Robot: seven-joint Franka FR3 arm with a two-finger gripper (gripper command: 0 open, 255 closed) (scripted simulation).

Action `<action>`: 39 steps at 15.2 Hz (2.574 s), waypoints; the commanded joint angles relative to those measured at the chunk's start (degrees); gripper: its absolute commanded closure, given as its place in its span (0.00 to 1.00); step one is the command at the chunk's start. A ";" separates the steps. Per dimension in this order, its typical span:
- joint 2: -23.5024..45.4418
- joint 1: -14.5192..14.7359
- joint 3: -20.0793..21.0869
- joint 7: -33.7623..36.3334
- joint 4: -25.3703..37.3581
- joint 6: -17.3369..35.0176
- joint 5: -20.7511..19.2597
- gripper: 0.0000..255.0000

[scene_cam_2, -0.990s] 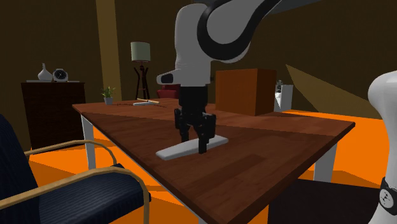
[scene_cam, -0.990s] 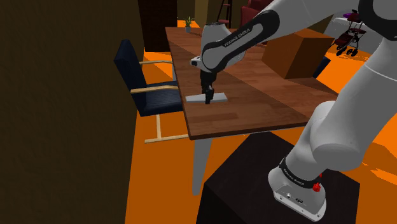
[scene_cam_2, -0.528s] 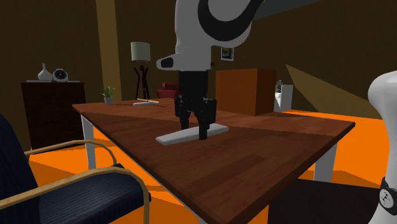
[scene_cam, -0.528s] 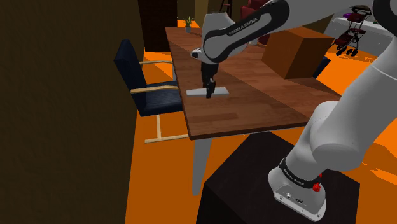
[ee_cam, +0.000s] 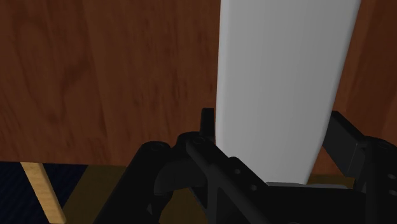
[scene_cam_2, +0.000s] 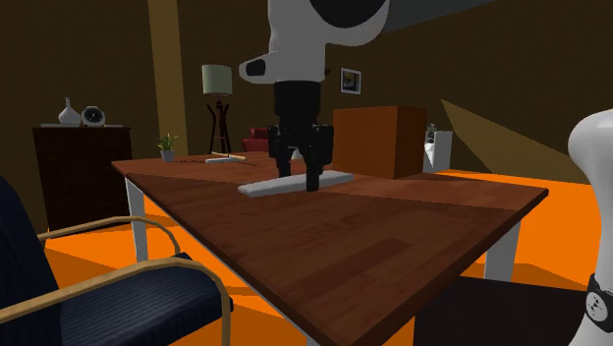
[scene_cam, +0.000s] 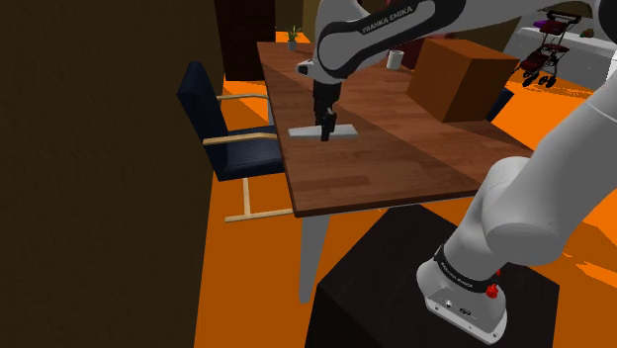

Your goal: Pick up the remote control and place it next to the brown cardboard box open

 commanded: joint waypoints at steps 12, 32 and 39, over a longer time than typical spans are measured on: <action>-3.24 0.00 0.35 0.12 7.09 -10.28 -0.37 1.00; -3.65 0.23 0.78 -0.09 22.12 -25.72 -0.15 1.00; -2.57 0.31 0.81 -0.32 28.68 -31.22 0.07 1.00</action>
